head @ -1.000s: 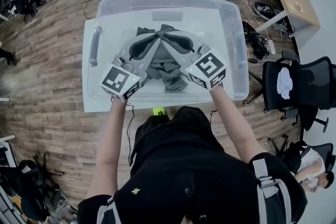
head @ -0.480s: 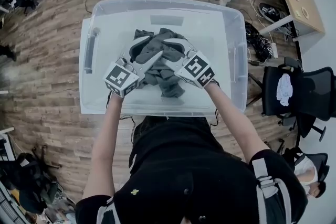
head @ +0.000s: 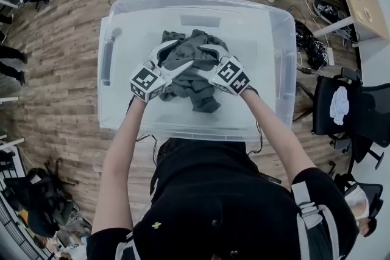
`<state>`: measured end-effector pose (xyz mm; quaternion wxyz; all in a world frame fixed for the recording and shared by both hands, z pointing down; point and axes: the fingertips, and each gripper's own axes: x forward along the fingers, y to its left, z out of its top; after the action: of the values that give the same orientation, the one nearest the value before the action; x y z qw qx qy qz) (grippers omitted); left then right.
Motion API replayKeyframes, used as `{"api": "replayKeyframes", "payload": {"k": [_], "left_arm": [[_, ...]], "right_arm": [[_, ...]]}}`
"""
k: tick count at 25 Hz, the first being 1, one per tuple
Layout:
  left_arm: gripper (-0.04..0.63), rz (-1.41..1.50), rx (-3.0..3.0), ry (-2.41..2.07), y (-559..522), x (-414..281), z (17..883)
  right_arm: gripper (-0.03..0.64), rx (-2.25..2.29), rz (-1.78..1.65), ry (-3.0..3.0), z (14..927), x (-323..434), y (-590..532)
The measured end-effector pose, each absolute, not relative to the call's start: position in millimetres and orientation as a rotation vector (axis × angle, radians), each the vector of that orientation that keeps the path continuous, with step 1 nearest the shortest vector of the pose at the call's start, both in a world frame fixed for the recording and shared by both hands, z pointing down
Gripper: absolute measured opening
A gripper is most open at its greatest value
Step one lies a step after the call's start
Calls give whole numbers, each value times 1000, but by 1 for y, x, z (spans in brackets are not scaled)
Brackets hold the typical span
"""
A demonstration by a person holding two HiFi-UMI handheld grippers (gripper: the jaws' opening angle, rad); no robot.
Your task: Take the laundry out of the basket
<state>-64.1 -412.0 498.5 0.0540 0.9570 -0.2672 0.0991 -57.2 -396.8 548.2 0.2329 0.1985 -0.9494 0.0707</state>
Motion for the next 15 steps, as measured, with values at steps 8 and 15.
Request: {"api": "replayKeyframes", "payload": {"k": [8,15], "left_arm": [[367,425,2829,-805,-424,-69,553],[425,653,2764,-745,-415,-87,606]], "right_arm": [[399,548,255,-2560,585,-57,-410],[476,466,221,-2474,626,-55,-410]]}}
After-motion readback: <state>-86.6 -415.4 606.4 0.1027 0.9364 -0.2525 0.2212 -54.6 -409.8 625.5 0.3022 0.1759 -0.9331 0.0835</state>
